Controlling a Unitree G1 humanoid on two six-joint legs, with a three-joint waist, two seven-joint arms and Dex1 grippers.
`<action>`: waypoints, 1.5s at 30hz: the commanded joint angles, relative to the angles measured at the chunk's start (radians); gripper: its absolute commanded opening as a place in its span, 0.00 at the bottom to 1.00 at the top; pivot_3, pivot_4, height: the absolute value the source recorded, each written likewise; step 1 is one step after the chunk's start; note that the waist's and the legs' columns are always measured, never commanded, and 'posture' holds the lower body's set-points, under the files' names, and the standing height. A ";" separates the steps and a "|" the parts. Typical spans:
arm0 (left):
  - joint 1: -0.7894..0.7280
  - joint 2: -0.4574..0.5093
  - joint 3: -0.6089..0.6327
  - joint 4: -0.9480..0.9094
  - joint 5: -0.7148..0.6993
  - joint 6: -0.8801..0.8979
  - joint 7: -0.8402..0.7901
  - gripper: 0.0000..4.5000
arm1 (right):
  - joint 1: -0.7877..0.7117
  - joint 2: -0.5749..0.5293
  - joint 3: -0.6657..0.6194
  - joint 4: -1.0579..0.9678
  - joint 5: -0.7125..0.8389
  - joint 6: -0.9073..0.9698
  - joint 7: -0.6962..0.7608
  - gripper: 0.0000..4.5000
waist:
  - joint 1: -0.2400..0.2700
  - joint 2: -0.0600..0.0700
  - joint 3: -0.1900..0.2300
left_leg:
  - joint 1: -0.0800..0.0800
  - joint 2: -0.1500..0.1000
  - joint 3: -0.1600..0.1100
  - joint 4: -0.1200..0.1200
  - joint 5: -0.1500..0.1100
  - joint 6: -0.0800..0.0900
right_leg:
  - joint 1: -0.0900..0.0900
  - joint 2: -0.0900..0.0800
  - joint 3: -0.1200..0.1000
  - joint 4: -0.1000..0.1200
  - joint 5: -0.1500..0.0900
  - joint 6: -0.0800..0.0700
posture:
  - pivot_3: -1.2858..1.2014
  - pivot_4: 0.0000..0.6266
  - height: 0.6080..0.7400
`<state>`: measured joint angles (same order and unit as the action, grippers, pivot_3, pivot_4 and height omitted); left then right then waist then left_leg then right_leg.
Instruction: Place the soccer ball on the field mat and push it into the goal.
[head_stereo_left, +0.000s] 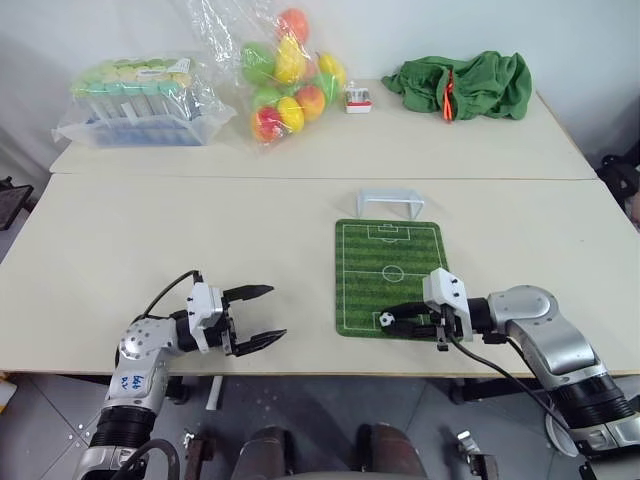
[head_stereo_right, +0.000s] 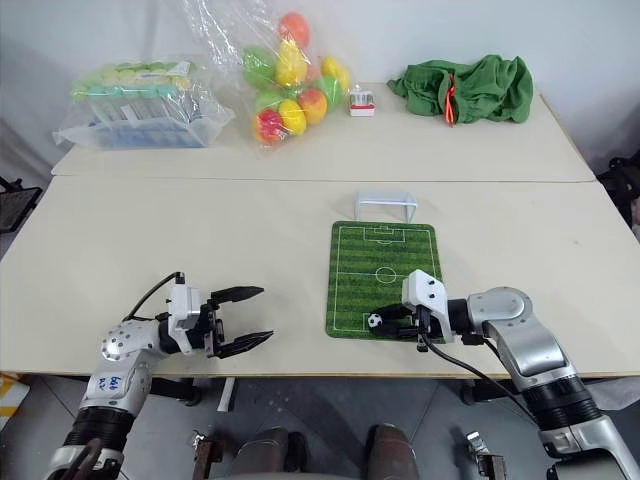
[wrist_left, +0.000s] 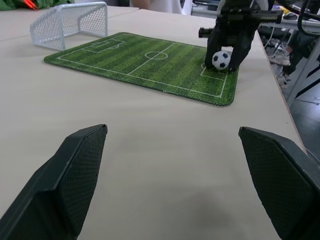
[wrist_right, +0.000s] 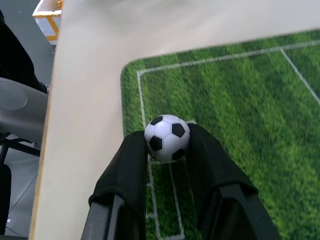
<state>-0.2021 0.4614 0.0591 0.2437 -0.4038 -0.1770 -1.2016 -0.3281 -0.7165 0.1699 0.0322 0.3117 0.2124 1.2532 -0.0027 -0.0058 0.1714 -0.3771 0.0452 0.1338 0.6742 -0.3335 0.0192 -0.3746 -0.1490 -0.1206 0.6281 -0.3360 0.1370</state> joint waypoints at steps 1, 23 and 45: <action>-0.007 0.001 0.011 -0.025 -0.024 -0.011 -0.008 1.00 | -0.005 -0.008 -0.032 0.007 0.006 -0.034 0.015 0.18 | 0.000 0.000 0.000 | 0.000 0.000 0.000 0.000 0.000 0.000 | 0.000 0.000 0.000 0.000 0.000 0.000 | 0.52 0.24 1.00; -0.027 -0.003 0.011 -0.009 -0.017 -0.014 -0.007 1.00 | -0.029 0.004 -0.043 0.082 -0.007 -0.105 0.020 0.52 | -0.001 0.000 0.000 | -0.001 0.001 0.000 0.004 -0.001 0.001 | 0.001 0.000 0.000 0.000 0.001 0.000 | 0.52 0.24 1.00; -0.046 -0.005 0.010 0.002 -0.023 -0.013 -0.036 1.00 | 0.006 -0.065 -0.031 -0.200 0.076 0.078 0.062 0.00 | 0.001 0.000 0.000 | -0.007 0.001 -0.006 0.008 -0.002 0.001 | 0.000 0.000 -0.005 0.000 0.001 0.000 | 0.52 0.24 1.00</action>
<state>-0.2409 0.4532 0.0595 0.2517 -0.4074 -0.1828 -1.2332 -0.3287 -0.7686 0.1497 -0.1780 0.3842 0.3050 1.2964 -0.0015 -0.0058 0.1714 -0.3856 0.0456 0.1278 0.6829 -0.3356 0.0205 -0.3757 -0.1490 -0.1265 0.6278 -0.3352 0.1373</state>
